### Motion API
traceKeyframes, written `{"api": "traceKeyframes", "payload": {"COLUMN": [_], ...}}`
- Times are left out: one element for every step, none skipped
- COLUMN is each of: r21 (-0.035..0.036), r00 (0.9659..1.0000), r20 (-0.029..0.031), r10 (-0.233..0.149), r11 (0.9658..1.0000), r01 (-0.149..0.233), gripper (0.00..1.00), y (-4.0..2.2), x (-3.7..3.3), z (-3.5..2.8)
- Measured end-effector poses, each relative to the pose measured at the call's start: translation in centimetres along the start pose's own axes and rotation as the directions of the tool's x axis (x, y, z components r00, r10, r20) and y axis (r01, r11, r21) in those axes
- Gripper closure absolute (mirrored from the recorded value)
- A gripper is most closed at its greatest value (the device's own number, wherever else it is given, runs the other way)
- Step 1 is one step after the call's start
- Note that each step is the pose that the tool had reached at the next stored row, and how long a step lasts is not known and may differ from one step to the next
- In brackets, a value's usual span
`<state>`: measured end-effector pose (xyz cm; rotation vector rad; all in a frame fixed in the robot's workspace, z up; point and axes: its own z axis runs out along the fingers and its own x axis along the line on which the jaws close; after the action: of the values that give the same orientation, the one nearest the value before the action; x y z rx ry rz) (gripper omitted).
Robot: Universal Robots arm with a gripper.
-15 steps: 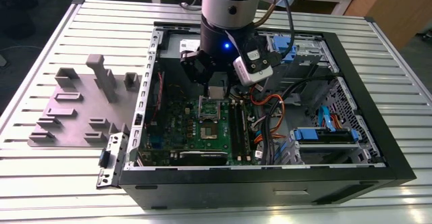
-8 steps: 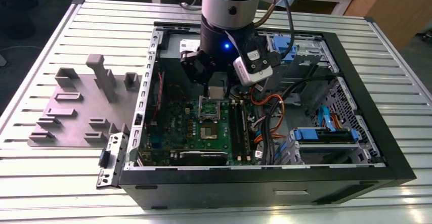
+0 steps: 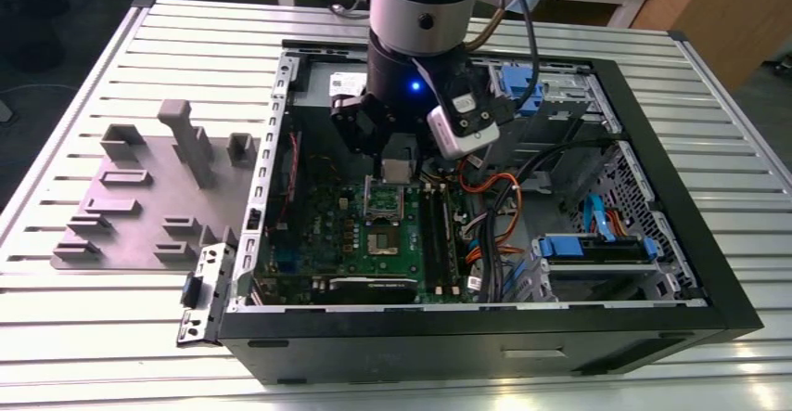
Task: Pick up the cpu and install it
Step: 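Place the cpu into insertion slot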
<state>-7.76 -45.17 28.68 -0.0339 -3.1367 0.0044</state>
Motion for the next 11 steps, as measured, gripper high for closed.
{"api": "traceKeyframes", "payload": {"r21": [0.0001,0.0000,0.0001,0.0002,0.0001,0.0001,0.0001,0.0001,0.0000,0.0000,0.0002], "r00": [1.0000,1.0000,1.0000,1.0000,1.0000,1.0000,1.0000,1.0000,1.0000,1.0000,1.0000], "r20": [0.0000,0.0000,0.0000,-0.0001,0.0000,0.0000,0.0000,0.0000,0.0001,0.0000,0.0000], "r10": [0.000,0.000,0.000,0.000,0.000,0.000,0.000,0.000,0.000,0.000,0.000], "r11": [1.0000,1.0000,1.0000,1.0000,1.0000,1.0000,1.0000,1.0000,1.0000,1.0000,1.0000], "r01": [0.000,0.000,0.000,0.000,0.000,0.000,0.000,0.000,0.000,0.000,0.000], "gripper": [0.53,0.53,0.53,0.53,0.53,0.53,0.53,0.53,0.53,0.53,0.53], "y": [0.00,0.00,0.00,0.00,0.00,0.00,0.00,0.00,0.00,0.00,0.00], "x": [0.00,0.00,0.00,0.00,-0.01,0.00,-0.01,-0.01,-0.01,0.00,0.00], "z": [0.15,0.31,0.46,0.63,0.83,1.01,1.19,1.37,1.53,1.59,1.59]}}
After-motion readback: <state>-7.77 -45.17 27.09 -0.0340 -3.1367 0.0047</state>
